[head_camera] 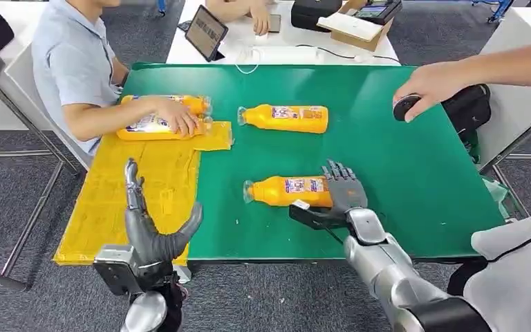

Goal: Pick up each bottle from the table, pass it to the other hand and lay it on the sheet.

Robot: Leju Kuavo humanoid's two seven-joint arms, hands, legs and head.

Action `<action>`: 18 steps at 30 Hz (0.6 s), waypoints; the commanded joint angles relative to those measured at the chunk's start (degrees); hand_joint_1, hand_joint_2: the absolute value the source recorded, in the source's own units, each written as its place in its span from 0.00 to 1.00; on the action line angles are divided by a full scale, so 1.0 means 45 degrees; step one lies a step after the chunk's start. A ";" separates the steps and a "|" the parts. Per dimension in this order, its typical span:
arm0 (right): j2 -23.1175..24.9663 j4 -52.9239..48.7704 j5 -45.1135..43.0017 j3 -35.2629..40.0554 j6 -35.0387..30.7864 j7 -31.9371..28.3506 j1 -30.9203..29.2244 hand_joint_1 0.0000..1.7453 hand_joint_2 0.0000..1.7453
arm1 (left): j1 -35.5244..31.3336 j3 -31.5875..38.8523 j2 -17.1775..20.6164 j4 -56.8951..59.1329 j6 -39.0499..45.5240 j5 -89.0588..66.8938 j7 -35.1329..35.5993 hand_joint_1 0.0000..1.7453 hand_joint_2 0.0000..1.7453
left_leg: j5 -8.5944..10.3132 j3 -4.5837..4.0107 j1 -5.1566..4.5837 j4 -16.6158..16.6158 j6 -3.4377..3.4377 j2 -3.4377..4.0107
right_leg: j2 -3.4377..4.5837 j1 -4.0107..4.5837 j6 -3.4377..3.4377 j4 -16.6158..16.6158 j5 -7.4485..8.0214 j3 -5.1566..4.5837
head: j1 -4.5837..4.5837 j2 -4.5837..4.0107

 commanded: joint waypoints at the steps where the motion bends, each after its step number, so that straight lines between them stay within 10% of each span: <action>1: -0.0123 0.1457 -0.0326 0.0401 0.1490 0.0139 -0.0180 0.86 1.00 | -0.1012 -0.0619 0.0447 0.1335 -0.0811 0.0753 0.0386 0.00 1.00 | 0.0025 0.0009 0.0017 -0.0014 -0.0021 -0.0049 | -0.0041 0.0018 -0.0032 -0.0020 0.0014 0.0029 | 0.0000 0.0000; 6: -0.0184 0.1574 -0.0410 0.0376 0.3199 0.0913 -0.0192 0.80 1.00 | -0.1068 -0.0845 0.0555 0.1318 -0.0986 0.0780 0.0448 0.00 1.00 | 0.0017 0.0031 0.0008 -0.0015 -0.0009 -0.0041 | -0.0027 0.0007 -0.0009 -0.0018 0.0012 0.0050 | 0.0000 0.0000; 12: -0.0308 0.1485 -0.0599 0.0273 0.3073 0.0694 0.0045 1.00 1.00 | -0.1061 -0.0889 0.0572 0.1284 -0.1039 0.0803 0.0473 0.00 1.00 | 0.0019 0.0065 0.0017 -0.0023 -0.0012 -0.0072 | -0.0053 0.0015 -0.0012 -0.0033 0.0009 0.0096 | 0.0000 0.0000; 18: 0.0753 0.0840 -0.4581 -0.2768 0.2709 -0.2817 0.0616 1.00 1.00 | -0.0468 -0.0679 0.0650 0.1120 -0.1578 0.1192 0.0992 0.00 1.00 | 0.0010 0.0084 0.0020 -0.0026 -0.0012 -0.0035 | -0.0014 0.0019 -0.0011 -0.0037 0.0014 0.0104 | 0.0000 0.0000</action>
